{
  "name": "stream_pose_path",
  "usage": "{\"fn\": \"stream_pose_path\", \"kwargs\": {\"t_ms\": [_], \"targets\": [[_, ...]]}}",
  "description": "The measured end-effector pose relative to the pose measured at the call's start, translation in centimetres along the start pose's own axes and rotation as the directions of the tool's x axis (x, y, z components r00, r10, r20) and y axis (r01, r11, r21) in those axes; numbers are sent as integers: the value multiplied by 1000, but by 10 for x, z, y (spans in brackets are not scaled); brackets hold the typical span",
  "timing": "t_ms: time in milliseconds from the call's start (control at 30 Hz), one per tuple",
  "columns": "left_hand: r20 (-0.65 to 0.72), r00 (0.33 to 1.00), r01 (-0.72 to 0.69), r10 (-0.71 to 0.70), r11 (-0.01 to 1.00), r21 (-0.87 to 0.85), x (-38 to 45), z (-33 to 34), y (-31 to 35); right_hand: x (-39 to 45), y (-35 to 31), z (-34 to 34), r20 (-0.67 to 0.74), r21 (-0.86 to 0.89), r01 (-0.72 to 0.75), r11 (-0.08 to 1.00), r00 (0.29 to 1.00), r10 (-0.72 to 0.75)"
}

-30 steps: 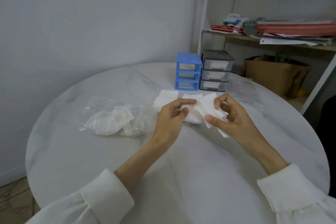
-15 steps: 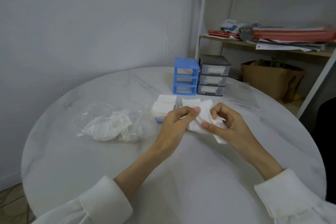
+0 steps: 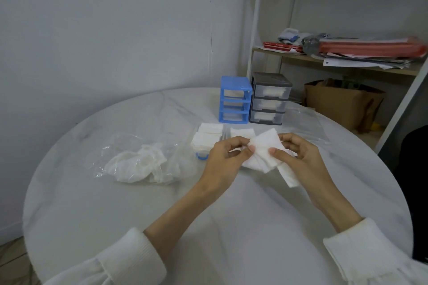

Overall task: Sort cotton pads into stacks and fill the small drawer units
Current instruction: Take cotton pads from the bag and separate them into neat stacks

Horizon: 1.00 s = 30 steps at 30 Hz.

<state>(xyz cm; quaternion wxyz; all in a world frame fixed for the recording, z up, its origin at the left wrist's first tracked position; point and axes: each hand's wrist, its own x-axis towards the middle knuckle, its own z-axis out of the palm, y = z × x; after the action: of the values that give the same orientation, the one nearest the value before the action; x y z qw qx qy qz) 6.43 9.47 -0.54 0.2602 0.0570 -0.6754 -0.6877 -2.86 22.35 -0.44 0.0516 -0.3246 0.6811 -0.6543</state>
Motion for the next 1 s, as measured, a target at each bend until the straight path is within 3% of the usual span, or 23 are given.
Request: {"fn": "stream_pose_path", "kwargs": {"t_ms": [267,600,1000], "targets": [[22,998,-62,61,998,18,-2,-5,-2,1,-6,-5,-244,218,-35,975,966,89],[-84,995,41,-47,997,-67,-1,-2,-10,-4,-5,8,-80,226,-92,970,990,112],[5,988,151,-156,947,-285,-6,5,-10,-6,3,19,-180,158,-27,987,982,56]]}}
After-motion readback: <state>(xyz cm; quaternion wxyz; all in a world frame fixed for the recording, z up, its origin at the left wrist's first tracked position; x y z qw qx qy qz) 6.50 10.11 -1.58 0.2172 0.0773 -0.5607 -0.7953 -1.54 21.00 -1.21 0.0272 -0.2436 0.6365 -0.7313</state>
